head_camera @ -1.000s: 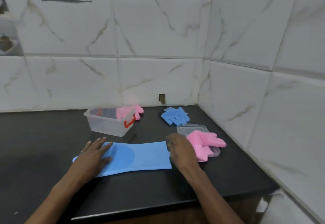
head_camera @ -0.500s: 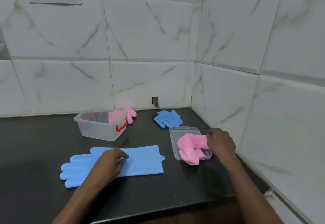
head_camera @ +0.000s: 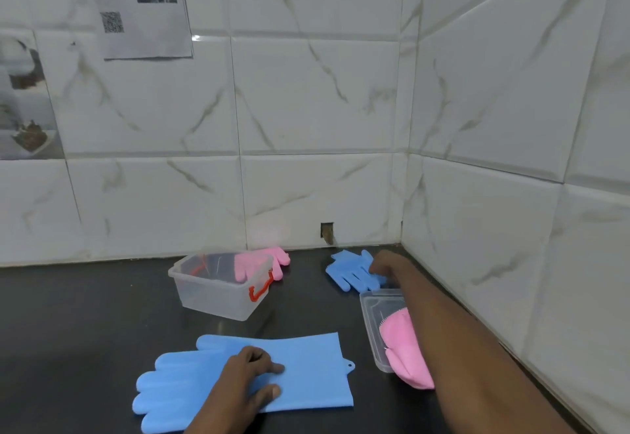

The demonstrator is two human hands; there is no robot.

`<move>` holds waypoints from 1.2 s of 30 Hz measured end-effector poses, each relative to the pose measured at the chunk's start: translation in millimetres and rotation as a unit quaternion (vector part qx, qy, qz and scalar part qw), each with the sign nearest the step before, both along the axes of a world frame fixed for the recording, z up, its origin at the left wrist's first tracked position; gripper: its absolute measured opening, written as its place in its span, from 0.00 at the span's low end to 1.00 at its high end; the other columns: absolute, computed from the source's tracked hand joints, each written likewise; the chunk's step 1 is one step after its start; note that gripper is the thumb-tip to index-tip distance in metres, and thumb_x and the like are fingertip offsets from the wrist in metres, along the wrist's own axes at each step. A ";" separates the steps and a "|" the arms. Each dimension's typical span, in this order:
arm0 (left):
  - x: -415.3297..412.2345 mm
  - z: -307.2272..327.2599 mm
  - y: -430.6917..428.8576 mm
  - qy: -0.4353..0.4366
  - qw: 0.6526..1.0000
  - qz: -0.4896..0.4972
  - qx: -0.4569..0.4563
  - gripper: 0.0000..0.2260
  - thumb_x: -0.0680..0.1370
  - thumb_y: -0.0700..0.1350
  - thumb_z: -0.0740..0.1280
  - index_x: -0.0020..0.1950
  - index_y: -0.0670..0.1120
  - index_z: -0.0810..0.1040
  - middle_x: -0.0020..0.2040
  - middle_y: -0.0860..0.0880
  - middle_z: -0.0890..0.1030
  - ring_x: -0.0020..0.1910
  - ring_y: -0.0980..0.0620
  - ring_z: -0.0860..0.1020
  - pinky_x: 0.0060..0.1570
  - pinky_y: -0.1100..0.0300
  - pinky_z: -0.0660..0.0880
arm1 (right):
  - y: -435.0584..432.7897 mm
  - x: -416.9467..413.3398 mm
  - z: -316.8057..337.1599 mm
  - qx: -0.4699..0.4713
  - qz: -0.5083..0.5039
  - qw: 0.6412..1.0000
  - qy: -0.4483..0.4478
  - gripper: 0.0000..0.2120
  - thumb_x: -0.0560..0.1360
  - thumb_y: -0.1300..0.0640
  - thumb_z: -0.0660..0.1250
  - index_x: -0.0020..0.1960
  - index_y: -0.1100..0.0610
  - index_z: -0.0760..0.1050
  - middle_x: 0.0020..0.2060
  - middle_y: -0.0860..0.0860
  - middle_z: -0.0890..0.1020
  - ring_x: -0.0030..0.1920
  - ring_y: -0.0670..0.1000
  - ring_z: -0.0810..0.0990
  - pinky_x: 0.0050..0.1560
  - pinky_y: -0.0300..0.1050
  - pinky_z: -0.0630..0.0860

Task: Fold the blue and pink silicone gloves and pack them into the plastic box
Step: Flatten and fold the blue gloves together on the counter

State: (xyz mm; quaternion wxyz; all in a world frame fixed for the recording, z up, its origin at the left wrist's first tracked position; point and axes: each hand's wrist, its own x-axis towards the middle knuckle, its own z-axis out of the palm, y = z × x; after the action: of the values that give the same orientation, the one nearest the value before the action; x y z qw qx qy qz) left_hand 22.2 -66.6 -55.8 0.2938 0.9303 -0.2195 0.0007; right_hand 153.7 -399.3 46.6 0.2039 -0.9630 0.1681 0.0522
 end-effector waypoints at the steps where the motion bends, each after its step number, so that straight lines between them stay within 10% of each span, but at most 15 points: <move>1: 2.6 0.0 -0.2 0.007 1.000 0.001 0.008 0.13 0.76 0.57 0.69 0.61 0.63 0.77 0.60 0.61 0.70 0.63 0.60 0.70 0.69 0.67 0.60 | -1.3 4.2 -3.0 0.026 -0.012 1.000 0.009 0.17 0.79 0.61 0.60 0.67 0.65 0.70 0.62 0.60 0.76 0.60 0.56 0.77 0.61 0.49 0.75; 10: 6.6 2.6 -2.5 0.038 0.999 0.009 0.037 0.14 0.76 0.60 0.67 0.62 0.64 0.75 0.63 0.61 0.68 0.66 0.58 0.68 0.73 0.65 0.56 | -3.5 29.7 -4.5 0.208 -0.108 0.963 -0.131 0.03 0.73 0.72 0.65 0.44 0.68 0.76 0.42 0.60 0.78 0.39 0.56 0.79 0.30 0.41 0.77; 15: -0.7 5.6 -5.0 0.046 0.998 0.027 0.020 0.14 0.77 0.57 0.68 0.62 0.62 0.75 0.64 0.60 0.68 0.66 0.59 0.67 0.72 0.64 0.60 | 7.7 30.1 28.1 0.407 -0.101 0.876 -0.237 0.09 0.74 0.75 0.62 0.52 0.69 0.78 0.45 0.59 0.76 0.43 0.60 0.82 0.51 0.58 0.82; 23: -10.9 7.3 -3.8 0.055 0.998 0.032 -0.020 0.10 0.77 0.54 0.69 0.58 0.62 0.76 0.62 0.60 0.70 0.62 0.59 0.69 0.69 0.65 0.63 | 40.4 -6.0 122.3 0.526 0.037 0.776 -0.346 0.08 0.74 0.76 0.63 0.50 0.71 0.78 0.53 0.64 0.75 0.48 0.63 0.81 0.41 0.47 0.84; 30: -21.5 45.5 -24.4 0.038 0.990 0.086 -0.107 0.30 0.73 0.61 0.70 0.73 0.56 0.66 0.71 0.53 0.70 0.66 0.54 0.73 0.67 0.57 0.70 | 51.6 -80.5 166.9 0.701 0.091 0.642 -0.299 0.14 0.74 0.75 0.63 0.60 0.75 0.73 0.60 0.66 0.71 0.55 0.64 0.78 0.49 0.51 0.83; 36: -30.8 132.7 -80.8 -0.043 0.944 -0.030 -0.325 0.25 0.78 0.60 0.64 0.73 0.63 0.64 0.70 0.60 0.68 0.66 0.61 0.68 0.62 0.62 0.68 | 79.8 -128.9 158.5 0.769 0.083 0.591 -0.231 0.12 0.73 0.77 0.62 0.57 0.74 0.72 0.63 0.67 0.73 0.61 0.67 0.76 0.49 0.56 0.81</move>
State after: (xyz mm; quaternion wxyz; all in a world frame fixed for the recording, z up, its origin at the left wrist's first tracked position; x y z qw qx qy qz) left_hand -8.6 -147.3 76.9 0.5701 0.7765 -0.2475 0.1033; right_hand 24.8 -319.5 205.0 0.8952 -0.4382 -0.0680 -0.0452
